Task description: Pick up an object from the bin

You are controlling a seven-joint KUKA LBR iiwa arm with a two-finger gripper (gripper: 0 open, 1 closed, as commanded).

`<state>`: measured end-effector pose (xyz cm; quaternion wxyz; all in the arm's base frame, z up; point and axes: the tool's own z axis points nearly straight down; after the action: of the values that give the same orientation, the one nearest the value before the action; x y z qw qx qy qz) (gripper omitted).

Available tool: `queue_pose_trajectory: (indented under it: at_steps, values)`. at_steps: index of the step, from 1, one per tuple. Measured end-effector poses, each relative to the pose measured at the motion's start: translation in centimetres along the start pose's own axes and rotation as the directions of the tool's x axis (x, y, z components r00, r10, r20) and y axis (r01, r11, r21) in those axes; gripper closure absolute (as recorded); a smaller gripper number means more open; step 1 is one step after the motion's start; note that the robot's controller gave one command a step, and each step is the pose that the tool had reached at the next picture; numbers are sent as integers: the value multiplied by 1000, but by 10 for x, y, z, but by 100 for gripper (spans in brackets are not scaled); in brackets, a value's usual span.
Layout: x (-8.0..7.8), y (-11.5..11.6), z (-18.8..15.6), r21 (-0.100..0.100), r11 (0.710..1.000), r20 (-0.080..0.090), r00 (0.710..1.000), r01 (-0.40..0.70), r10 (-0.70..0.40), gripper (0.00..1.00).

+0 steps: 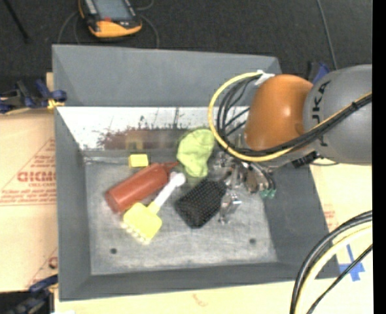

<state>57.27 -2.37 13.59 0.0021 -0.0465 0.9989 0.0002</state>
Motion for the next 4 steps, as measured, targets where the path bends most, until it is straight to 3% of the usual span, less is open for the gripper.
queue_pose_trajectory:
  at_steps: [1,2,4]
  values:
    - [-4,-2,43,4,983,8,983,182,-182,0]
    - [-15,-2,53,14,948,35,948,317,-317,100]
    - [-16,-2,51,12,949,32,948,316,-316,100]
